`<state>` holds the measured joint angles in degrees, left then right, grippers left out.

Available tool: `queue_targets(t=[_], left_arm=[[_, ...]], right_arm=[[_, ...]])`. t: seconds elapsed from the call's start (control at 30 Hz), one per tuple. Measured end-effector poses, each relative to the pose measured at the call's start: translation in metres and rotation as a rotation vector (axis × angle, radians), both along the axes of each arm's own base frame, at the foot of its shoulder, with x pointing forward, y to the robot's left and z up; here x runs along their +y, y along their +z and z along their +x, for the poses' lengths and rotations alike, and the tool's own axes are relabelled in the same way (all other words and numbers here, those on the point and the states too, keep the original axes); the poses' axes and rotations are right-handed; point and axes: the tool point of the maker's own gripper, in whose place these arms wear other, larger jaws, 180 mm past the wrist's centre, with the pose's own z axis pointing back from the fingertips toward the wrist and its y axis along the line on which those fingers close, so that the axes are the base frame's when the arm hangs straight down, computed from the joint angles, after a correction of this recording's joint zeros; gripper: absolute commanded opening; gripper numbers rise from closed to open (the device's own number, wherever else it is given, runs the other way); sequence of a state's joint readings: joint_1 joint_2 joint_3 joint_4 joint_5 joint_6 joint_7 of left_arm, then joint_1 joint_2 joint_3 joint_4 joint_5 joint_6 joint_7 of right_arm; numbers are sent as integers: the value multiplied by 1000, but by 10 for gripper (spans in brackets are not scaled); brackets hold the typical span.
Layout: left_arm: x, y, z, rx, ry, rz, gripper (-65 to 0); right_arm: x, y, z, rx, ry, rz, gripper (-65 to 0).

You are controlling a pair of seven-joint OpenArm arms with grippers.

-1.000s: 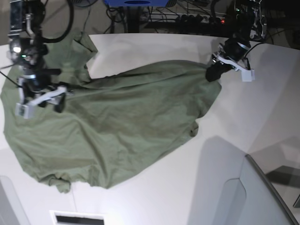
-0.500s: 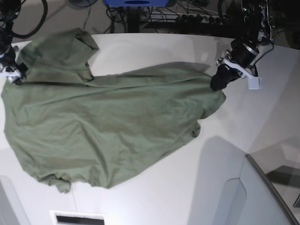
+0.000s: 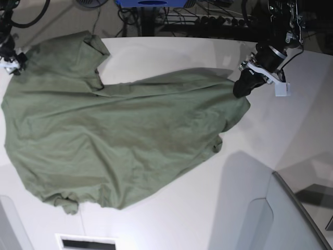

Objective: Layout the t-shirt on the table in an organized manner, then fold the t-shirt properly
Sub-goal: 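Lift the grasped shirt edge high with the right gripper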

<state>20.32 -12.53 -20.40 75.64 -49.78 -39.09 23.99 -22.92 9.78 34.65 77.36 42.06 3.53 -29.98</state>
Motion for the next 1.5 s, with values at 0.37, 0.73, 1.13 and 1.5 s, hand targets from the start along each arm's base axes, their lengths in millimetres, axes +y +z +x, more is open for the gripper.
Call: queue_targets(t=[0.37, 0.73, 1.13, 1.5], left_arm=[[0, -1, -1, 2, 0, 0, -650], [1, 0, 0, 2, 3, 1, -650], [10, 16, -3, -24, -46, 66, -650], [2, 56, 16, -124, -60, 110, -650]], right_arm=[[26, -8, 11, -1, 68, 27, -317], [32, -9, 14, 6, 80, 45, -591], [13, 65, 45, -70, 120, -10, -648], [31, 141, 90, -213, 249, -87, -648]])
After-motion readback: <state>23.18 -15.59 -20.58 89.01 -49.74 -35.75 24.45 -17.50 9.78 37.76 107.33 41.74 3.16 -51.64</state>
